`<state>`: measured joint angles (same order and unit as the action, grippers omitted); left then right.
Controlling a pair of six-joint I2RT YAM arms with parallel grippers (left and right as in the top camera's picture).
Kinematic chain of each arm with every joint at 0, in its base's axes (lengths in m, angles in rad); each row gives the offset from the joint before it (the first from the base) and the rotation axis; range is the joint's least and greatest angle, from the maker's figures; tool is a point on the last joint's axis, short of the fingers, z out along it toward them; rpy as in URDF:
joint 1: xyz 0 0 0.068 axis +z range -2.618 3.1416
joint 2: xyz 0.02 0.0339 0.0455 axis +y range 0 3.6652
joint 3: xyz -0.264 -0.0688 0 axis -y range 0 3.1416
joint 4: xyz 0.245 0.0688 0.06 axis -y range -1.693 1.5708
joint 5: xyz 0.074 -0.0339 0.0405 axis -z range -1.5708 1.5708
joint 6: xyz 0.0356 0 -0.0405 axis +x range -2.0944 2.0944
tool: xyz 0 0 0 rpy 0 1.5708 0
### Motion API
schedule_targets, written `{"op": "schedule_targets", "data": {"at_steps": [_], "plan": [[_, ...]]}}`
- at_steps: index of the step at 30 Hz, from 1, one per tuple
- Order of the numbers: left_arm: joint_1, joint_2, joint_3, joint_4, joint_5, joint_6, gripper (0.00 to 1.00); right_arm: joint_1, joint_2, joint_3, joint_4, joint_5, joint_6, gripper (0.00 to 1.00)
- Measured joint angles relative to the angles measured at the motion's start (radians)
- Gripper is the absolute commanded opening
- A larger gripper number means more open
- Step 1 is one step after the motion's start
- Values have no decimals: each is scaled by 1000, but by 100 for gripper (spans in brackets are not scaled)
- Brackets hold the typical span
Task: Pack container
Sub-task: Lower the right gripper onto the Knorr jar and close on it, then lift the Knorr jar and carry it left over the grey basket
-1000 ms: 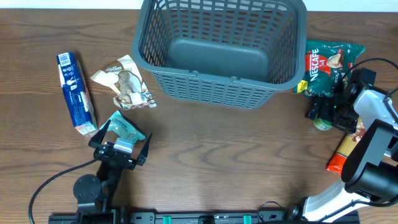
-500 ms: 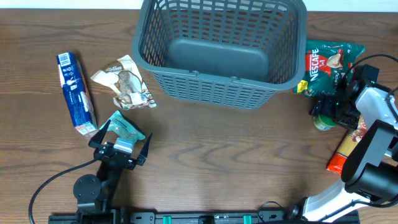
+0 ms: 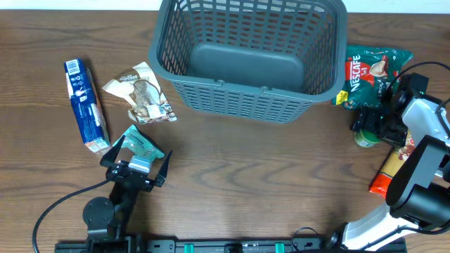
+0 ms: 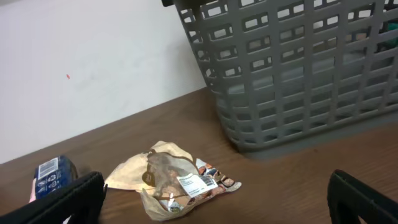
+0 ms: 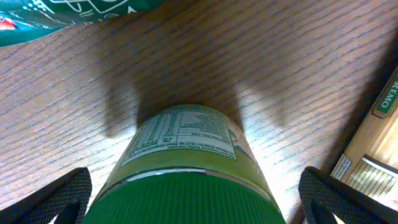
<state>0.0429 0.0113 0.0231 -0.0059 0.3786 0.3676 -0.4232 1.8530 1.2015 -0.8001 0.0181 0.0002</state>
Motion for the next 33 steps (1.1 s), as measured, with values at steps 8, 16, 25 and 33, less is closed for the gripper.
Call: {"op": "schedule_targets", "data": {"at_steps": [8, 16, 25, 33], "plan": [[0, 0, 0, 0, 0, 0, 99, 0, 2, 0, -3, 1, 7, 91], [0, 0, 0, 0, 0, 0, 99, 0, 39, 1, -3, 1, 15, 79], [0, 0, 0, 0, 0, 0, 98, 0, 41, 1, -1, 1, 21, 50], [0, 0, 0, 0, 0, 0, 99, 0, 43, 7, 0, 2, 25, 1]]}}
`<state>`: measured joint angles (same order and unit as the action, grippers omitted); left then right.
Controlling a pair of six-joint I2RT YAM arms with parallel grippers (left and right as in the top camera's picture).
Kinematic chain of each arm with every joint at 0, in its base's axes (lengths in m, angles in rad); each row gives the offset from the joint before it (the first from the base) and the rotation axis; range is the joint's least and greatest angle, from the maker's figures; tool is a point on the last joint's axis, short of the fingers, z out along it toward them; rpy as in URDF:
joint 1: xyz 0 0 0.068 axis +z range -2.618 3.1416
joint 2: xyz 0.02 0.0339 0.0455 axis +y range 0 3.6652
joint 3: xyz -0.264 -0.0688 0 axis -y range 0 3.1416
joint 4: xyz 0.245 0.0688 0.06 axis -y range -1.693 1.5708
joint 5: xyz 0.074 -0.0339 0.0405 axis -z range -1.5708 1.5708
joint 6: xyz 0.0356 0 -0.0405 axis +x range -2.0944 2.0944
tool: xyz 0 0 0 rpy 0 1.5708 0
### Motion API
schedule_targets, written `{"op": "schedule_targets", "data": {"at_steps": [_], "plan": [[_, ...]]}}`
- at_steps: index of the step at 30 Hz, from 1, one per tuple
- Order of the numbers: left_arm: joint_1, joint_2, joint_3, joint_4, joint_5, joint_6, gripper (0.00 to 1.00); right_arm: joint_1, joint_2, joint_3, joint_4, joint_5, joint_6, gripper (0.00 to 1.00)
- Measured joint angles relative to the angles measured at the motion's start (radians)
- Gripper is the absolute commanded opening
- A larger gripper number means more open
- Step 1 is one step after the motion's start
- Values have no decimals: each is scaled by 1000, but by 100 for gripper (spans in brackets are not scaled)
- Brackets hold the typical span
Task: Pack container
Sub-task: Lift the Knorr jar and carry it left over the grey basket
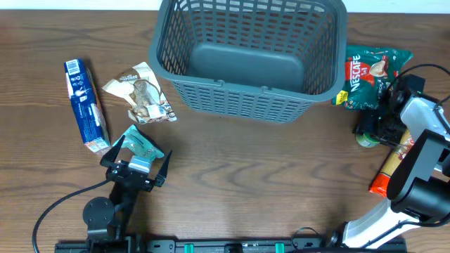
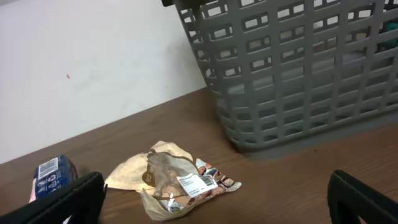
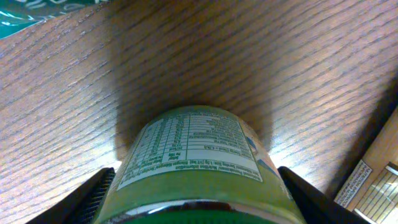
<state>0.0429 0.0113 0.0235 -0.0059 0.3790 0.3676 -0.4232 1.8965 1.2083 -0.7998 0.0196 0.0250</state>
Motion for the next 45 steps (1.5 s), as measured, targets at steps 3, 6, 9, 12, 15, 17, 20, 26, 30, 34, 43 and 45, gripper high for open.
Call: {"op": "schedule_targets", "data": {"at_steps": [3, 6, 9, 12, 15, 17, 20, 26, 30, 34, 43, 45], "plan": [[0, 0, 0, 0, 0, 0, 99, 0, 0, 0, 0, 0, 0, 2], [0, 0, 0, 0, 0, 0, 99, 0, 0, 0, 0, 0, 0, 2], [0, 0, 0, 0, 0, 0, 99, 0, 0, 0, -2, 0, 0, 2], [0, 0, 0, 0, 0, 0, 98, 0, -1, 0, -3, 0, 0, 1], [0, 0, 0, 0, 0, 0, 99, 0, -6, 0, -11, 0, 0, 2], [0, 0, 0, 0, 0, 0, 99, 0, -21, 0, -18, 0, 0, 1], [0, 0, 0, 0, 0, 0, 98, 0, -60, 2, -22, 0, 0, 1], [0, 0, 0, 0, 0, 0, 99, 0, -151, 14, -40, 0, 0, 1], [0, 0, 0, 0, 0, 0, 99, 0, -217, 28, -61, 0, 0, 1], [0, 0, 0, 0, 0, 0, 99, 0, -292, 64, -110, 0, 0, 2], [0, 0, 0, 0, 0, 0, 99, 0, -457, 335, -269, -5, -6, 2], [0, 0, 0, 0, 0, 0, 98, 0, -479, 413, -303, -24, -14, 2]]}}
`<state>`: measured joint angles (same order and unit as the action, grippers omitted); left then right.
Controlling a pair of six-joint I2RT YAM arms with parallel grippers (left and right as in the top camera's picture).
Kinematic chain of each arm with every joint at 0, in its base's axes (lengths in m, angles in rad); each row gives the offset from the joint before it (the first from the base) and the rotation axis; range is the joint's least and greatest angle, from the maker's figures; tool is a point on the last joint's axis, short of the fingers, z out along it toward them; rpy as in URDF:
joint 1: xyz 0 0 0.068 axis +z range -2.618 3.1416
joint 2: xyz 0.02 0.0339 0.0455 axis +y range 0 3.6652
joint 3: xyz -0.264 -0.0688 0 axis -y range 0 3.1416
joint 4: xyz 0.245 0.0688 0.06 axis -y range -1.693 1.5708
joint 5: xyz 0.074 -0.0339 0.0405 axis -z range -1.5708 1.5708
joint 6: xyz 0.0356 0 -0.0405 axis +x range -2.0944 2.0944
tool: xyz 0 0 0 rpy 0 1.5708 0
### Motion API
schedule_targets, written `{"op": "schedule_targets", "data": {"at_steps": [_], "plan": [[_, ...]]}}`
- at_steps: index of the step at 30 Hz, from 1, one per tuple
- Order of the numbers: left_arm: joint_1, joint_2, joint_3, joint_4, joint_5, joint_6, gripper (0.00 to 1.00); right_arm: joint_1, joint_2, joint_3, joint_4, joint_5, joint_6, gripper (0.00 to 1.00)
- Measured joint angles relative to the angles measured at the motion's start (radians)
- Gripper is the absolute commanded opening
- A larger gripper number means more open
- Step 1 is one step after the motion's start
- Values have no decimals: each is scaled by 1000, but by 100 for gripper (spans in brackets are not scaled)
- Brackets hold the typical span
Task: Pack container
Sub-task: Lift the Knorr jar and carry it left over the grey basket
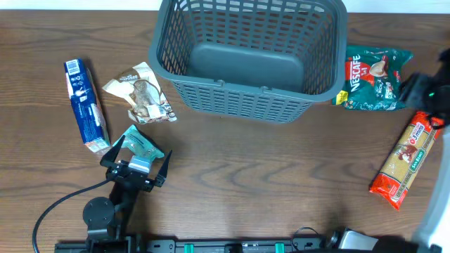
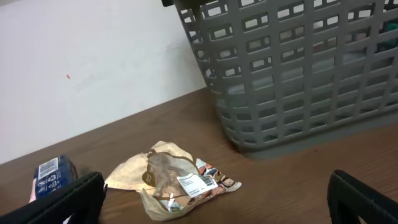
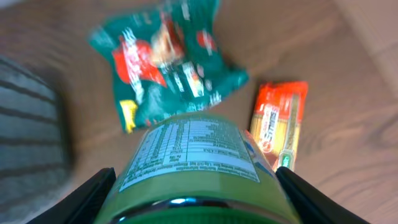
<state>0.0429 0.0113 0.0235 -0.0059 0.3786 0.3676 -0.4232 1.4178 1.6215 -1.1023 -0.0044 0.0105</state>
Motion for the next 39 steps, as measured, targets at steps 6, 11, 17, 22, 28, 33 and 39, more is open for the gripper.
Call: {"op": "schedule_targets", "data": {"at_steps": [6, 11, 17, 22, 28, 33, 39], "plan": [[0, 0, 0, 0, 0, 0, 99, 40, -24, 216, -66, -100, -46, 1], [0, 0, 0, 0, 0, 0, 99, 179, -25, 301, -78, -178, -70, 1], [0, 0, 0, 0, 0, 0, 99, 444, -24, 331, -53, -203, -77, 2], [0, 0, 0, 0, 0, 0, 99, 631, 3, 341, -58, -141, -80, 2], [0, 0, 0, 0, 0, 0, 99, 741, 130, 347, -87, 5, -69, 1], [0, 0, 0, 0, 0, 0, 99, 744, 257, 346, -89, 53, -50, 2], [0, 0, 0, 0, 0, 0, 99, 742, 371, 360, -94, 73, -43, 1]]}}
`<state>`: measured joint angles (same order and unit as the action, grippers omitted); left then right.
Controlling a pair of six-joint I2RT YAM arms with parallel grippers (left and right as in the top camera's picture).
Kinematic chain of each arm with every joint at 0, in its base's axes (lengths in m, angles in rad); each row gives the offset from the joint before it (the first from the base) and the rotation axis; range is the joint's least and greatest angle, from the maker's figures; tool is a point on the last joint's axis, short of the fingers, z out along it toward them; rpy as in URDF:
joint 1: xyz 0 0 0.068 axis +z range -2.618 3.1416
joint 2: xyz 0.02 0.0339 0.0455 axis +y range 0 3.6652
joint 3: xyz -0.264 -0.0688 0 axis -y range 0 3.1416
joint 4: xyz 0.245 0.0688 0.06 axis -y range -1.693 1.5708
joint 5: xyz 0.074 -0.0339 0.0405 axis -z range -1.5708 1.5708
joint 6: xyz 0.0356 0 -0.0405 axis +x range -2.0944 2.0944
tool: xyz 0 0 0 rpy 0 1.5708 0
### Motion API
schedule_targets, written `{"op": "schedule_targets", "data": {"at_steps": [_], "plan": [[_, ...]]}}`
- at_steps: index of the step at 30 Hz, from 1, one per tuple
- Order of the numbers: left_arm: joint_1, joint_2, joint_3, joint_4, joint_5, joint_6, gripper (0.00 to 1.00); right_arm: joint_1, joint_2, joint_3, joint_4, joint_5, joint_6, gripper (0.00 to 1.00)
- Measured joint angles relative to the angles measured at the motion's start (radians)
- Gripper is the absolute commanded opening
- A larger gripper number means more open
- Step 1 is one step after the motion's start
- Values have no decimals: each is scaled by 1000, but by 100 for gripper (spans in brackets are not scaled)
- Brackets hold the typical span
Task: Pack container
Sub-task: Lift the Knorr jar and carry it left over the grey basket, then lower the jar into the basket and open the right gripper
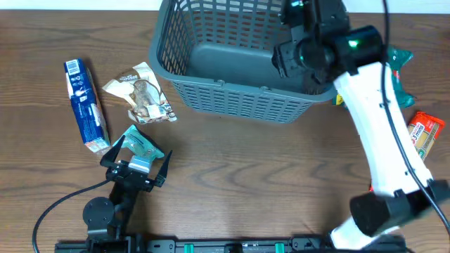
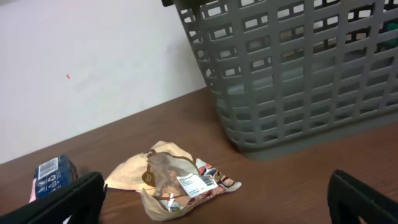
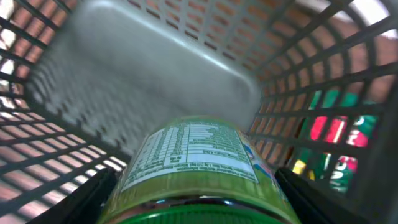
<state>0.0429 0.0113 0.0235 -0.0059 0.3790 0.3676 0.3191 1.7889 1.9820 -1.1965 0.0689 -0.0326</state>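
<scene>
The grey slatted basket (image 1: 239, 102) stands at the back middle of the table. My right gripper (image 1: 304, 50) hangs over the basket's right end, shut on a green-lidded jar (image 3: 194, 158) with a nutrition label. In the right wrist view the jar points down at the basket's floor (image 3: 149, 74); whether it touches the floor cannot be told. My left gripper (image 1: 137, 167) rests open at the front left, just behind a small teal packet (image 1: 143, 145). Its fingers (image 2: 65, 198) stand wide apart with nothing between them.
A blue packet (image 1: 86, 105) and a crumpled beige snack bag (image 1: 140, 95) lie left of the basket. A green Nescafe bag (image 3: 329, 134) shows through the basket's right wall. An orange pasta pack (image 1: 425, 137) lies at the right, partly under my right arm.
My right gripper was raised at the table's far right with the jar, over the Nescafe bag and pasta pack. Now it holds the jar inside the basket's right end. The left arm is unchanged.
First my right gripper stood open around the green jar on the table beside the pasta pack. Then its fingers were shut against the jar. Later the jar was up off the table at the far right, and now it is within the basket. My left gripper stayed put.
</scene>
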Motion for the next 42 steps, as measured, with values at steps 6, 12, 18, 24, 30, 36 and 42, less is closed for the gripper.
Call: {"op": "schedule_targets", "data": {"at_steps": [6, 12, 18, 24, 30, 36, 42], "plan": [[0, 0, 0, 0, 0, 0, 99, -16, 95, 62, -19, 14, 7, 1], [0, 0, 0, 0, 0, 0, 98, -50, 117, 73, -65, 19, 17, 1], [0, 0, 0, 0, 0, 0, 99, -60, 189, 80, -118, 18, 21, 1], [0, 0, 0, 0, 0, 0, 99, -60, 269, 80, -123, -8, 17, 1], [0, 0, 0, 0, 0, 0, 99, -60, 282, 80, -116, -26, 17, 1], [0, 0, 0, 0, 0, 0, 99, -60, 307, 80, -126, -34, 17, 1], [0, 0, 0, 0, 0, 0, 99, -60, 383, 80, -130, -42, 17, 1]]}}
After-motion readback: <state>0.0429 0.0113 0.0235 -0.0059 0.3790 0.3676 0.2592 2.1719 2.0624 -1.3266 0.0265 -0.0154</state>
